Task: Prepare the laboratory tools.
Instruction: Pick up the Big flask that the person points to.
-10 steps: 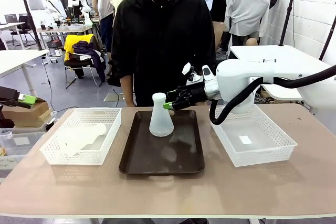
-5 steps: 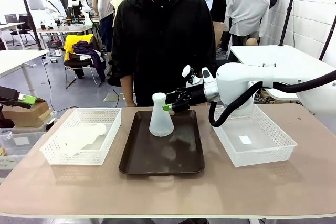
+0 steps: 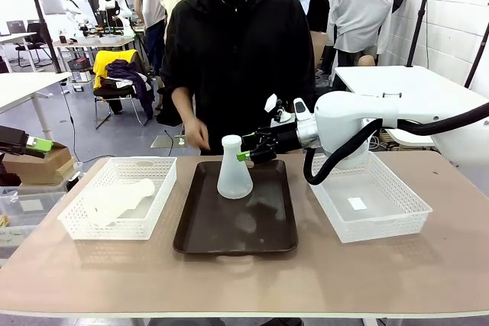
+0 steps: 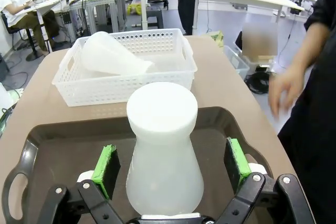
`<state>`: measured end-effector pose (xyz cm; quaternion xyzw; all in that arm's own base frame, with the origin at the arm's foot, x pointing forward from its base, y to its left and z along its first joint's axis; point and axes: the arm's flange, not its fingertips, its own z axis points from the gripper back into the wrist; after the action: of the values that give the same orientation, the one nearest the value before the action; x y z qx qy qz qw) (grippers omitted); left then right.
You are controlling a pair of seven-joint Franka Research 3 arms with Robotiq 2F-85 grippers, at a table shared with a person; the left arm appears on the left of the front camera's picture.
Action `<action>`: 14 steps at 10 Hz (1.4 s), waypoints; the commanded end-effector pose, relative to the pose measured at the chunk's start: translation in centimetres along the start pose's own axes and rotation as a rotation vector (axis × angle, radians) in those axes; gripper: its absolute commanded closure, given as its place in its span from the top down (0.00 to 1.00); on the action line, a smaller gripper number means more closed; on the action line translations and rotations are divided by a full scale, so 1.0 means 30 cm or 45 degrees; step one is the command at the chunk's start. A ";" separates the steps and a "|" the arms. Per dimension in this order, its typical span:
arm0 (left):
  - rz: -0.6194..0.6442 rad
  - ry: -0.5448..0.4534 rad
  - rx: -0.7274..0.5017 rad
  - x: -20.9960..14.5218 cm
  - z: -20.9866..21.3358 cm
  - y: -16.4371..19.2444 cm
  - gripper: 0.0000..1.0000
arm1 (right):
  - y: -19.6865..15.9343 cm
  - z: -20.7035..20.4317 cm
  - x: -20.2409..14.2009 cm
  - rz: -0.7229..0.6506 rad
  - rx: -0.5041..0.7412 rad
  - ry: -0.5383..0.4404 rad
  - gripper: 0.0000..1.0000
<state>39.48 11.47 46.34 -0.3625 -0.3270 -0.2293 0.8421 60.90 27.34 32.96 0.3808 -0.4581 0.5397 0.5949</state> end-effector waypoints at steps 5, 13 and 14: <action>-0.004 -0.010 -0.014 0.000 0.004 0.000 1.00 | 0.049 0.420 0.039 0.019 -0.127 0.084 1.00; -0.004 -0.010 -0.014 0.000 0.004 0.000 1.00 | 0.178 0.925 0.119 -0.318 -0.748 0.239 1.00; -0.004 -0.010 -0.014 0.000 0.004 0.000 1.00 | 0.187 0.934 0.112 -0.331 -0.754 0.236 1.00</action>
<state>39.49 11.49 46.34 -0.3624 -0.3268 -0.2292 0.8422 53.01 2.12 43.45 0.1936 -0.4898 0.3423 0.7781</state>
